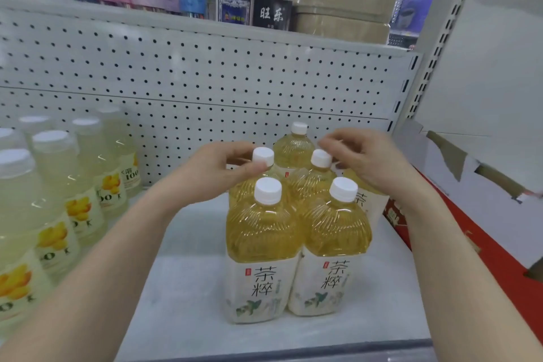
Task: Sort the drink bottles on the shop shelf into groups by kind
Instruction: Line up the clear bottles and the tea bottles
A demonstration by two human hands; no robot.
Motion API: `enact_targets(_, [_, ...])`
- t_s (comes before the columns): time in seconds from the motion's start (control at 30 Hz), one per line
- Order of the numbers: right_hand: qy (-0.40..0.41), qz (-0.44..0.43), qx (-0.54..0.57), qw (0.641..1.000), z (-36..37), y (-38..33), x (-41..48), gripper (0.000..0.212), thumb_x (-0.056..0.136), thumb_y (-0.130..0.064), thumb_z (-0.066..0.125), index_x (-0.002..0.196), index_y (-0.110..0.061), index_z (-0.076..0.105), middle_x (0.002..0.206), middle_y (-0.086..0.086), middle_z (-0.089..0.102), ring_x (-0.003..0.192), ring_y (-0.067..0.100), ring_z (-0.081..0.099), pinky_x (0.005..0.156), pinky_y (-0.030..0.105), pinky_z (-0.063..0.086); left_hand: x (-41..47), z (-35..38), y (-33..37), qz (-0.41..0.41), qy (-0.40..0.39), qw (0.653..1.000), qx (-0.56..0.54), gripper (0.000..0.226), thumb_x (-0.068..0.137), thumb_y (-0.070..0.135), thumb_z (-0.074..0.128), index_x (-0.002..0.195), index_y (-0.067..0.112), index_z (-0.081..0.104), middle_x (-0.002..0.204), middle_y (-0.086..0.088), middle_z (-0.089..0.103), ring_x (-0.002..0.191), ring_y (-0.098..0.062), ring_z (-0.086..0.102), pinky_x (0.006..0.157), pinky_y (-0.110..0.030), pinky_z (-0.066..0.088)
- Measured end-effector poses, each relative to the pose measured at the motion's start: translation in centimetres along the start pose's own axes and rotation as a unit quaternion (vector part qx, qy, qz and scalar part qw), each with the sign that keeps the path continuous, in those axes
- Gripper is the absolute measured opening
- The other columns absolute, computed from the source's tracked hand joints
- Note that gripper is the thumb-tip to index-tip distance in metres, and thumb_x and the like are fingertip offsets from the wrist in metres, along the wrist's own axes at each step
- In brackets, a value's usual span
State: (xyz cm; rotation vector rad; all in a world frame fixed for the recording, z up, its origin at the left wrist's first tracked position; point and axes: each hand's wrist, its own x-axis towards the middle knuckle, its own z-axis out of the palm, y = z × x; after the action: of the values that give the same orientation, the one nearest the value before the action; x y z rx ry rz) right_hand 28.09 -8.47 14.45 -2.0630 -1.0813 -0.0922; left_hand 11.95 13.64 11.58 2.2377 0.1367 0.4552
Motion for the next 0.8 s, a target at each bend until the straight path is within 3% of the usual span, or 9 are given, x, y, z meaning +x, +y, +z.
enact_targets(0.1, [0.213, 0.04, -0.066, 0.974, -2.1, 2.1, 0.2, 0.028, 0.096, -0.05, 0.058, 0.112, -0.029, 0.07, 0.097, -0.009, 0.072, 0.085, 0.008, 0.065, 0.072, 0.032, 0.049, 2.3, -0.9, 0.0, -0.034, -0.026, 0.997, -0.068, 0.038, 0.095, 0.055, 0.044, 0.121, 0.039, 0.065, 0.116, 0.025, 0.068, 0.11, 0.006, 0.061, 0.103, -0.028, 0.045])
enact_targets(0.13, [0.226, 0.078, -0.129, 0.962, -2.6, 3.2, 0.3, 0.035, 0.098, -0.048, 0.056, 0.12, -0.024, 0.066, 0.102, -0.003, 0.07, 0.09, 0.013, 0.064, 0.072, 0.031, 0.044, 3.6, -0.9, -0.1, -0.039, -0.018, 0.997, -0.067, 0.038, 0.098, 0.053, 0.043, 0.125, 0.036, 0.063, 0.122, 0.022, 0.066, 0.115, 0.002, 0.059, 0.106, -0.032, 0.045])
enact_targets(0.2, [0.16, 0.168, -0.206, 0.951, -2.6, 5.5, 0.8, 0.045, 0.098, -0.051, 0.052, 0.121, -0.014, 0.063, 0.108, 0.009, 0.07, 0.095, 0.026, 0.063, 0.071, 0.033, 0.041, 6.3, -0.4, 0.0, -0.043, -0.012, 0.999, -0.03, 0.039, 0.099, 0.049, 0.048, 0.135, 0.036, 0.056, 0.134, 0.019, 0.059, 0.123, -0.003, 0.054, 0.109, -0.036, 0.043])
enact_targets(0.3, [0.1, 0.227, -0.212, 0.945, -1.2, 6.6, 1.1, 0.046, 0.099, -0.054, 0.047, 0.096, -0.01, 0.06, 0.084, 0.009, 0.064, 0.075, 0.026, 0.056, 0.064, 0.035, 0.039, 9.8, 1.3, 0.7, -0.036, -0.063, 0.997, 0.002, 0.054, 0.097, 0.041, 0.057, 0.148, 0.03, 0.043, 0.148, 0.011, 0.048, 0.133, -0.01, 0.046, 0.11, -0.035, 0.04])
enact_targets(0.4, [0.112, 0.182, -0.196, 0.957, -0.5, 6.2, 1.4, 0.039, 0.099, -0.052, 0.05, 0.099, -0.014, 0.057, 0.087, 0.006, 0.063, 0.084, 0.031, 0.058, 0.074, 0.04, 0.045, 12.0, 2.7, 0.6, -0.021, -0.088, 0.995, 0.035, 0.047, 0.097, 0.031, 0.06, 0.142, 0.023, 0.047, 0.137, 0.007, 0.055, 0.122, -0.011, 0.052, 0.093, -0.021, 0.043])
enact_targets(0.47, [0.099, 0.154, -0.187, 0.965, 0.2, 5.7, 2.0, 0.04, 0.098, -0.054, 0.051, 0.105, -0.015, 0.059, 0.093, 0.003, 0.064, 0.092, 0.032, 0.061, 0.083, 0.044, 0.049, 12.3, 3.1, 0.2, -0.019, -0.07, 0.997, 0.034, 0.041, 0.098, 0.029, 0.059, 0.137, 0.022, 0.052, 0.134, 0.004, 0.058, 0.115, -0.012, 0.055, 0.089, -0.024, 0.043])
enact_targets(0.6, [0.057, 0.115, -0.16, 0.979, 1.8, 4.5, 3.7, 0.04, 0.097, -0.055, 0.053, 0.111, -0.019, 0.06, 0.099, 0.002, 0.067, 0.092, 0.025, 0.061, 0.071, 0.034, 0.04, 11.5, 2.5, -1.2, -0.007, -0.024, 0.998, 0.056, 0.035, 0.099, 0.029, 0.056, 0.133, 0.023, 0.054, 0.123, 0.007, 0.061, 0.1, -0.009, 0.059, 0.079, -0.024, 0.047])
enact_targets(0.7, [0.037, 0.098, -0.105, 0.989, 2.7, 3.9, 5.0, 0.037, 0.096, -0.055, 0.056, 0.113, -0.023, 0.061, 0.102, -0.001, 0.068, 0.094, 0.021, 0.062, 0.075, 0.035, 0.046, 10.2, 0.8, -2.6, -0.026, 0.002, 0.998, 0.059, 0.034, 0.098, 0.037, 0.055, 0.132, 0.033, 0.053, 0.12, 0.013, 0.062, 0.106, -0.018, 0.062, 0.089, -0.042, 0.054])
enact_targets(0.8, [0.003, 0.079, -0.077, 0.994, 3.7, 3.5, 5.9, 0.035, 0.095, -0.057, 0.056, 0.114, -0.028, 0.061, 0.107, -0.003, 0.069, 0.099, 0.02, 0.063, 0.085, 0.04, 0.05, 8.6, -0.5, -3.4, -0.04, 0.007, 0.998, 0.037, 0.029, 0.099, 0.032, 0.056, 0.128, 0.033, 0.056, 0.12, 0.013, 0.063, 0.108, -0.014, 0.061, 0.097, -0.042, 0.05])
